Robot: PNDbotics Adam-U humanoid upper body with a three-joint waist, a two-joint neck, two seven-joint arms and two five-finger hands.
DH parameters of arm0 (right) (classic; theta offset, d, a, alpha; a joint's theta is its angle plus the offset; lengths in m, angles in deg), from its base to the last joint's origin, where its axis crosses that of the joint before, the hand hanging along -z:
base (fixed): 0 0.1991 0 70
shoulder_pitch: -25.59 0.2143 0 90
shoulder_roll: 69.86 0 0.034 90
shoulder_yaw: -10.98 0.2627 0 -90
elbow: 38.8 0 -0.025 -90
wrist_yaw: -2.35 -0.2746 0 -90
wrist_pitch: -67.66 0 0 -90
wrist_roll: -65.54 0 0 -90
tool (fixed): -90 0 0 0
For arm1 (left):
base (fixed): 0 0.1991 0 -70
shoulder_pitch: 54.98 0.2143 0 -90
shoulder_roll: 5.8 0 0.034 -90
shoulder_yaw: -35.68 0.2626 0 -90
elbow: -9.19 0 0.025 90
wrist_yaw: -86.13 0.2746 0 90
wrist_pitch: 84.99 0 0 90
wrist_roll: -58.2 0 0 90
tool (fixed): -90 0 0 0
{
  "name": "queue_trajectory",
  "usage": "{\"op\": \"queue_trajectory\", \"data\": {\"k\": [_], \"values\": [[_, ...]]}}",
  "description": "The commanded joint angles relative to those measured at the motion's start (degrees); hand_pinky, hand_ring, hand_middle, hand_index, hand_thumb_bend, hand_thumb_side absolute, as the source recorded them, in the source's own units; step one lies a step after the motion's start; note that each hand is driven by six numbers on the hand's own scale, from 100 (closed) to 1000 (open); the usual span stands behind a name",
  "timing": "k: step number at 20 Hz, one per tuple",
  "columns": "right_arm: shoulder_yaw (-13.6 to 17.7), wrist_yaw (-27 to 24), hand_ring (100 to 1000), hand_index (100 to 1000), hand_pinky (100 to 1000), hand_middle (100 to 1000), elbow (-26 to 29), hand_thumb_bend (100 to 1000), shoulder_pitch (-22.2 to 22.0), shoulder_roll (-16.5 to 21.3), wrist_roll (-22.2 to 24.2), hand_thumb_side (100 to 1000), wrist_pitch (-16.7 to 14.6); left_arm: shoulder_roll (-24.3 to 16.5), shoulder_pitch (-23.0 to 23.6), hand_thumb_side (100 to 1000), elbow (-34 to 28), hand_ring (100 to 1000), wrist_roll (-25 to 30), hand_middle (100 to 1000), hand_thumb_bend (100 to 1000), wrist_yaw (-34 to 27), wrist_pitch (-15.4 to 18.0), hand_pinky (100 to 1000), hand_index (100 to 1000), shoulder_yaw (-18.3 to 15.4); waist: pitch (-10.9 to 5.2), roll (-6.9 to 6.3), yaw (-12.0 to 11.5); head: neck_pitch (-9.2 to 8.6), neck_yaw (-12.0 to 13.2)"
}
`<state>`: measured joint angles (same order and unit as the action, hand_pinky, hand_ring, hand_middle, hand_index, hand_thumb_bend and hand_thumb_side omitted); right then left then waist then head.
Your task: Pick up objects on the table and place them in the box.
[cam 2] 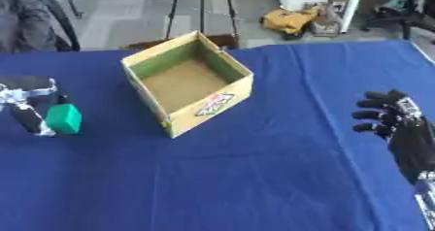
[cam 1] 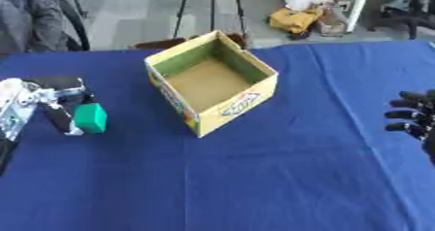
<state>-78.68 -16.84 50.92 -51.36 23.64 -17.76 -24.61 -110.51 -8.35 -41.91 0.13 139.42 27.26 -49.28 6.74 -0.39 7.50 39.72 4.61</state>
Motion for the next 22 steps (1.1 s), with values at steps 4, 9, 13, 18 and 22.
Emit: {"op": "queue_trajectory", "data": {"k": [4,9,13,18,22], "values": [[0.59,0.71,694,818,610,693,0.45,100,0.49,1.34,0.05,901,-0.19,-1.64,-2.22,110,-4.39,215,0.71,169,103,-4.50,-0.62,224,369,-1.23,-0.81,0.09,0.10,-0.55,-0.13],[0.18,0.73,694,818,610,693,0.34,100,0.61,1.14,0.44,901,-0.06,1.19,-7.34,100,-6.98,215,0.56,166,100,-7.73,-1.85,232,369,-1.41,-1.13,0.10,0.41,-0.45,0.33],[-0.36,0.76,694,818,610,692,0.31,100,1.03,1.06,0.98,903,0.09,4.36,-12.49,100,-6.72,227,0.30,178,126,-6.31,-2.45,254,381,-0.74,-0.99,-0.16,1.78,-0.88,1.43],[-1.09,0.91,693,818,610,691,0.42,100,2.26,0.86,1.69,906,0.31,8.71,-16.90,100,-3.01,249,-2.15,202,170,-1.83,-3.65,277,394,-0.41,0.20,-0.76,4.25,-2.24,2.67],[-1.82,1.12,692,818,610,691,0.55,100,3.66,0.25,2.47,908,0.58,11.81,-17.66,100,0.61,265,-5.44,219,205,1.77,-5.66,291,412,0.40,1.62,-1.38,6.71,-3.69,3.90]]}}
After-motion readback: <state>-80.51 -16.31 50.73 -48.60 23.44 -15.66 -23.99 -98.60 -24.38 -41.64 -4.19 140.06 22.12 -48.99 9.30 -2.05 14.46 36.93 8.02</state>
